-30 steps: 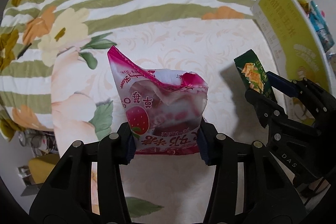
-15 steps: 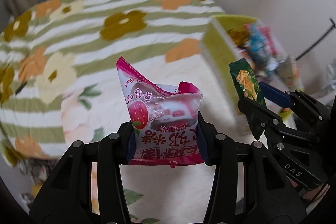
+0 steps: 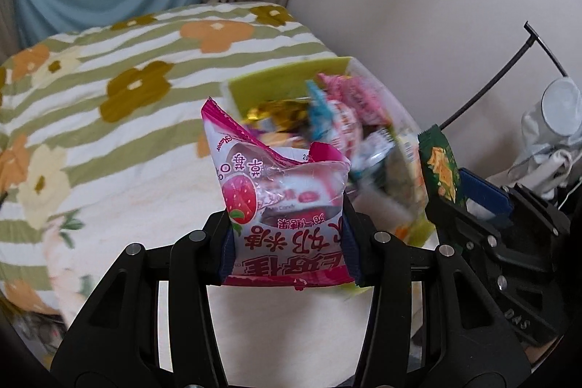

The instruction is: Organize snacks

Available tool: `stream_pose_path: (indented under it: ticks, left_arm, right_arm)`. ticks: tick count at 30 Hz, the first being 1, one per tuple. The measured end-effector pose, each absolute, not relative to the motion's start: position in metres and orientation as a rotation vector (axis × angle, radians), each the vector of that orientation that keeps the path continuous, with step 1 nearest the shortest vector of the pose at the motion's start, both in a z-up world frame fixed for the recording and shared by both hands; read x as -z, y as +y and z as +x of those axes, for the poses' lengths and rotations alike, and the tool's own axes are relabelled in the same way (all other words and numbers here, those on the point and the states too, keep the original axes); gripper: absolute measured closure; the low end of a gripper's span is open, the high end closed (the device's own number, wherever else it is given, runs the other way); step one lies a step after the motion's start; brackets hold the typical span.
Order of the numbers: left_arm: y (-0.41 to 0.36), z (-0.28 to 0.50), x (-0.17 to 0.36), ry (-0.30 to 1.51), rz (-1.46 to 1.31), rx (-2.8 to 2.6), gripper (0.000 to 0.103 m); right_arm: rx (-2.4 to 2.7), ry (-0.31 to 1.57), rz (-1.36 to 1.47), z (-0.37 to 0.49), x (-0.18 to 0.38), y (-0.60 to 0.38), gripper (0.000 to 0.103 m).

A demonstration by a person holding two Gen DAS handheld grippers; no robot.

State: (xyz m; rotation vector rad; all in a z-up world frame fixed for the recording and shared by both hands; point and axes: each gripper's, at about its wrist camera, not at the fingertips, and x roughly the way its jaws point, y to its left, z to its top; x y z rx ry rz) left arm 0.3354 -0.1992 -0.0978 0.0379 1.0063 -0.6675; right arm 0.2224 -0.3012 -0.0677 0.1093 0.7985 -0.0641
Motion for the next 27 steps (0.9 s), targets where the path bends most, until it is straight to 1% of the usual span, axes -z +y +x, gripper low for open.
stream_pose_path:
  ticks: [1,2,3,4,5,6,9,12,19,27]
  left_arm:
    - [-0.211,0.335,0.100,1.007,0.034,0.667,0.058]
    - [-0.224,0.334,0.103,1.015,0.045,0.657,0.053]
    - [-0.230,0.334,0.106,1.020,0.057,0.647,0.037]
    - [-0.240,0.333,0.111,1.023,0.075,0.626,0.024]
    - [-0.244,0.331,0.114,1.020,0.078,0.610,0.005]
    - [-0.245,0.327,0.117,1.011,0.064,0.586,0.001]
    - [-0.237,0.321,0.122,1.025,0.018,0.545,0.001]
    - [-0.223,0.315,0.123,1.018,0.030,0.478,0.001]
    - [-0.190,0.297,0.108,0.947,0.058,0.341,0.001]
    - [-0.177,0.277,0.097,0.917,0.048,0.245,0.001]
  right_arm:
    - [0.065,0.794,0.105,0.221,0.066,-0.311,0.063]
    - [0.066,0.792,0.101,0.219,0.065,-0.320,0.063]
    - [0.065,0.792,0.102,0.218,0.065,-0.329,0.063]
    - [0.065,0.791,0.104,0.217,0.065,-0.335,0.063]
    - [0.061,0.792,0.107,0.216,0.066,-0.341,0.063]
    - [0.054,0.795,0.110,0.216,0.067,-0.349,0.063]
    - [0.033,0.803,0.108,0.216,0.069,-0.362,0.063]
    - [0.000,0.808,0.111,0.217,0.071,-0.368,0.063]
    - [-0.103,0.781,0.105,0.219,0.068,-0.363,0.063]
    - [-0.208,0.803,0.109,0.247,0.075,-0.350,0.062]
